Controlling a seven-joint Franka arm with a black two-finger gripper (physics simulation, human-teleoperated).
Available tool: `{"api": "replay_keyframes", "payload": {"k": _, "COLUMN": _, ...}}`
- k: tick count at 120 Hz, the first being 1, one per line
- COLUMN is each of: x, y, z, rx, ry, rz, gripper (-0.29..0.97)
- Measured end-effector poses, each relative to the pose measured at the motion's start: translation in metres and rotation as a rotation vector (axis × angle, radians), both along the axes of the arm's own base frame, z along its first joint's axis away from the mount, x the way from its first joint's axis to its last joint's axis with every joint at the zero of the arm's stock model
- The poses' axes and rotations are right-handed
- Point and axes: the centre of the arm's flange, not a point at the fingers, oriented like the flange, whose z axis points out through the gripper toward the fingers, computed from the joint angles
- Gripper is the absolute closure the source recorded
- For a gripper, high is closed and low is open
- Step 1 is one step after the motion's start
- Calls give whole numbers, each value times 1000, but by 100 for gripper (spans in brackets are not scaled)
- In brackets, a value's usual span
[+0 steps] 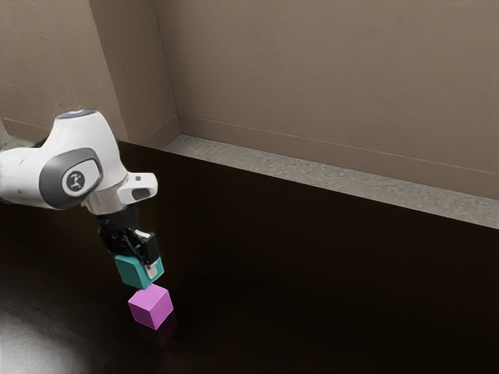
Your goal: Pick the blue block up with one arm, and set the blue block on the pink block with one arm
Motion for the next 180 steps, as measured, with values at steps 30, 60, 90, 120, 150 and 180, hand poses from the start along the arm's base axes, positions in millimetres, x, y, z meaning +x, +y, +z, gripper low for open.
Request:
{"api": "replay_keyframes", "payload": {"k": 30, "x": 12, "y": 4, "z": -39, "rx": 44, "ry": -4, "rz": 45, "gripper": 31}}
{"api": "replay_keyframes", "payload": {"k": 60, "x": 6, "y": 2, "z": -36, "rx": 35, "ry": -24, "rz": 62, "gripper": 31}}
{"api": "replay_keyframes", "payload": {"k": 90, "x": -2, "y": 1, "z": -31, "rx": 23, "ry": -13, "rz": 68, "gripper": 20}}
{"api": "replay_keyframes", "payload": {"k": 120, "x": -3, "y": 0, "z": -24, "rx": 16, "ry": -18, "rz": 68, "gripper": 6}}
{"api": "replay_keyframes", "payload": {"k": 150, "x": 73, "y": -24, "z": 210, "rx": 40, "ry": -335, "rz": -17, "gripper": 2}}
{"api": "replay_keyframes", "payload": {"k": 180, "x": 117, "y": 16, "z": 285, "rx": 175, "ry": -266, "rz": 4, "gripper": 1}}
